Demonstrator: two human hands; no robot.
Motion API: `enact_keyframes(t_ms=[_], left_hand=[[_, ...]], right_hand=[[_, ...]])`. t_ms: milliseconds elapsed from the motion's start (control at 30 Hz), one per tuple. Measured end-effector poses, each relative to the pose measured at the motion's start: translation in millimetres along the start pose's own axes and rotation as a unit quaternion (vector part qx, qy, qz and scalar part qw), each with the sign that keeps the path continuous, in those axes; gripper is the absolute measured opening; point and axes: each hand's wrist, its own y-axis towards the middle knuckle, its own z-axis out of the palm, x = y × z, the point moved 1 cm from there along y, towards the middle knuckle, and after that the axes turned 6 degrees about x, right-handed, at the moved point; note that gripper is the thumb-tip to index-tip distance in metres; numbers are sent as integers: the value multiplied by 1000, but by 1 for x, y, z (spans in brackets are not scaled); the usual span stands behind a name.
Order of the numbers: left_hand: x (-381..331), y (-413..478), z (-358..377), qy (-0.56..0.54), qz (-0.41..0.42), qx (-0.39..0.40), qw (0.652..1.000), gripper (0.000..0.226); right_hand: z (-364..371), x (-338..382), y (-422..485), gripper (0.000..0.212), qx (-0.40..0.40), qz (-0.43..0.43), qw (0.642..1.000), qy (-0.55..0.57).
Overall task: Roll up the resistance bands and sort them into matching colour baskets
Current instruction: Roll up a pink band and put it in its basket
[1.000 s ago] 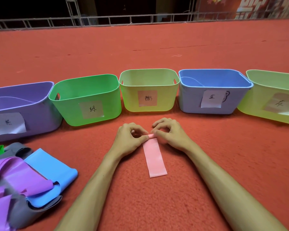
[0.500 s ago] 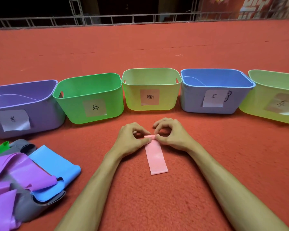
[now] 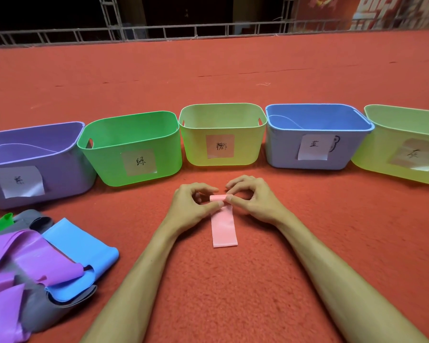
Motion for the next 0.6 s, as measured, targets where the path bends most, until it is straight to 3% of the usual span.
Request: enact_keyframes(t_ms=[100, 300, 500, 600], left_hand=[[-1, 1, 1, 8, 9, 24, 1000, 9], [3, 1, -2, -62, 12, 43, 997, 12], [6, 4, -1, -66, 3, 44, 997, 16], [6, 2, 1, -54, -7, 50, 997, 17]], right_hand=[[-1, -3, 0, 8, -3, -7, 1000, 30], [0, 0, 0, 16, 31, -2, 994, 106], [1, 3, 0, 10, 44, 13, 995, 89], [0, 3, -1, 10, 31, 8, 990, 134]])
